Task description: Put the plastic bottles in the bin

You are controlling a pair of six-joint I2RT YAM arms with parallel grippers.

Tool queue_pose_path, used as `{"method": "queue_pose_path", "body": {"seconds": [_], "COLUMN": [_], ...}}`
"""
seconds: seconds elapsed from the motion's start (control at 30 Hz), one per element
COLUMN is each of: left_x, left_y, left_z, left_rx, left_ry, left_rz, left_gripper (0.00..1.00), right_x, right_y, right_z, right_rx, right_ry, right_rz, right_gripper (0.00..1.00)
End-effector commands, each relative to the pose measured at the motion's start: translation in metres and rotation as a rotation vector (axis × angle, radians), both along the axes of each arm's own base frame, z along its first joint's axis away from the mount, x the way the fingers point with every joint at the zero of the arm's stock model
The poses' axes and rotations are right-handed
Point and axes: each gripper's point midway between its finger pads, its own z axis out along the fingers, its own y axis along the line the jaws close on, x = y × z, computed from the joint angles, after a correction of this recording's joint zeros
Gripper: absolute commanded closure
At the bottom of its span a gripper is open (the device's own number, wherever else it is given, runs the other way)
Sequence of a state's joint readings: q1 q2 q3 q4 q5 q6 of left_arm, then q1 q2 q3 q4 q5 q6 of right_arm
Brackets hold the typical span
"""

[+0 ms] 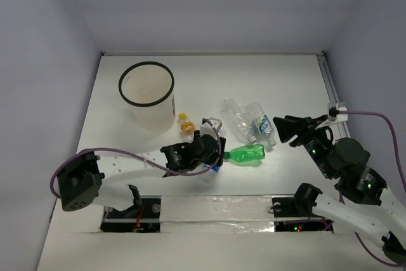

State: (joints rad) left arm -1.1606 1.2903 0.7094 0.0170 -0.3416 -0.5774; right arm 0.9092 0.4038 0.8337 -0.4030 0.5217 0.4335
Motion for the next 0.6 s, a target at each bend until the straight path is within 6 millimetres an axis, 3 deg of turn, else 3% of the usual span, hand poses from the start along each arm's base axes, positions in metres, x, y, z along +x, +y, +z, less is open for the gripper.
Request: {"method": "queue_pose_path", "body": {"seconds": [0.0,0.27,0.33,0.57], "left_x": [-0.003,-0.012,-0.017,-0.015], "left_y": [-0.024,-0.028,-0.024,-0.023], "left_z": [0.019,-0.001,-0.016,-0.028], "left_rx": [-0.084,0.021,0.088,0.154], "left_ry": [-0.006,0.018,0.032,0.02], "left_rz": [-0.058,-0.067,-0.067,-0.037], "left_gripper": [0.41,0.39,0.38,0.36], "right_x": [0.0,-0.002,-0.002,-0.003], "right_y": [0.003,0.002,0.004,0.005], "right_z": [0.008,0.007,0.006,0.004], "right_rx": [0.021,0.029,0.029,0.024], "right_ry": [-0.028,-0.031,-0.028,-0.02], "right_rz": [0.014,0.017,0.025,0.034], "right_gripper": [0.41,0.41,0.41,0.4]}}
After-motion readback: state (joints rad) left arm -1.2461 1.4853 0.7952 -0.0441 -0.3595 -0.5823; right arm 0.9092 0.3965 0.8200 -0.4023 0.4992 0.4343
